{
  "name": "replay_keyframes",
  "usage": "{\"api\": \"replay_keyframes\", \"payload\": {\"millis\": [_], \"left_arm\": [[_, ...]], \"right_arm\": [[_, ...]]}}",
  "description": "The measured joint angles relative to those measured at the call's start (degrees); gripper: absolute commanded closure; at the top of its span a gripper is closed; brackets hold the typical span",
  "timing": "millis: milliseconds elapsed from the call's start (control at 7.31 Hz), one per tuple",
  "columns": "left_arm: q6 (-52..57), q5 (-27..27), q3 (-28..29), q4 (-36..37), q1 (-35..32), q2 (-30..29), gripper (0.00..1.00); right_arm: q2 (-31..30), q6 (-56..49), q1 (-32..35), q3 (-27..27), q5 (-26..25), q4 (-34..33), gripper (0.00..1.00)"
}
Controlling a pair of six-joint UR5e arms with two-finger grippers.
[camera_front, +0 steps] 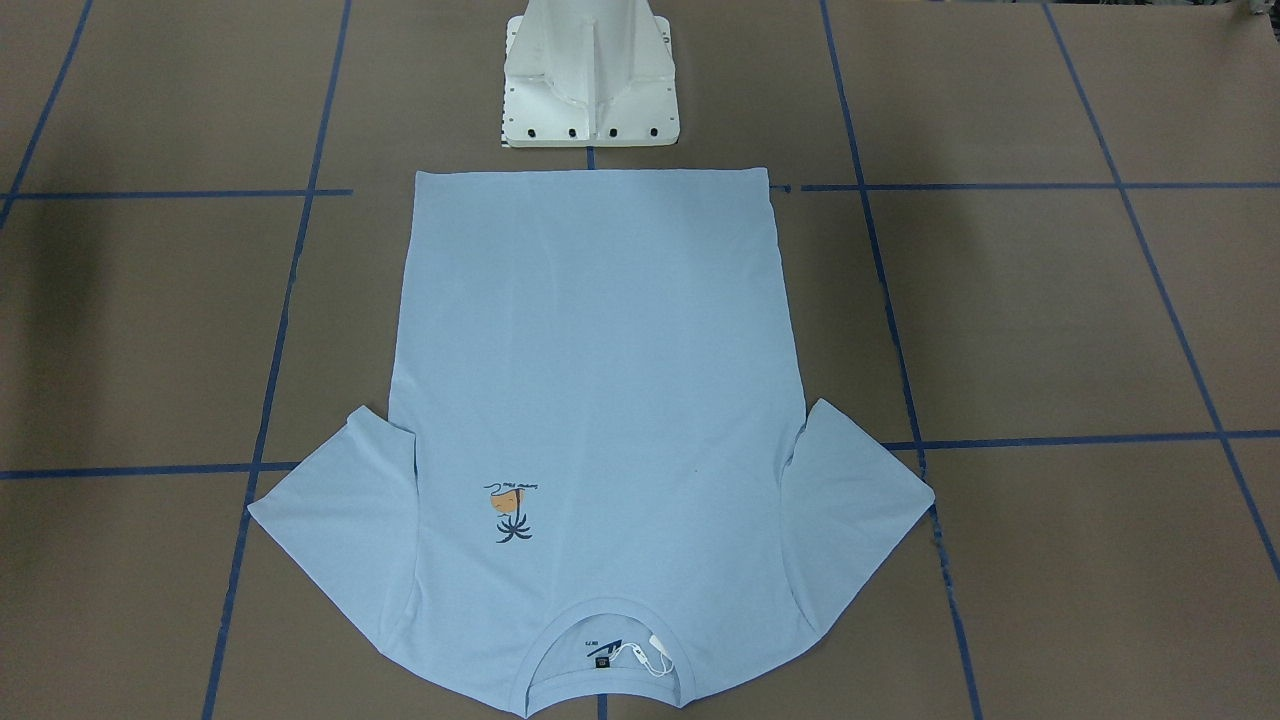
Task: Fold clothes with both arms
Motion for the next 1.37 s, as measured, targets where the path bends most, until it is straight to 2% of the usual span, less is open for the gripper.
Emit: {"api": "replay_keyframes", "payload": {"millis": [274,547,821,1094,1368], "left_arm": [[-1.0,-1.9,3.2,-4.9,0.0,-0.6,0.00],[-1.2,-2.2,3.3,-5.7,-0.1,-0.6,0.00],[-1.2,-2.3,3.1,-5.9,-0.1,-0.7,0.00],[-1.2,-2.5,3.0,-5.9,-0.1,-0.7,0.00],[-1.1,-2.7,2.9,-5.9,-0.1,-0.5,0.00]], "right_arm": [[4.4,1.9,-2.9,-5.8,-0.1,9.2,0.00],[9.1,14.3,-9.2,-9.2,-0.2,14.2,0.00],[12.4,26.3,-15.0,-10.7,-0.5,18.8,0.07],[14.8,38.5,-21.0,-16.2,-4.8,31.6,0.18],[16.9,43.5,-26.7,-21.9,-11.1,40.9,0.26]]}}
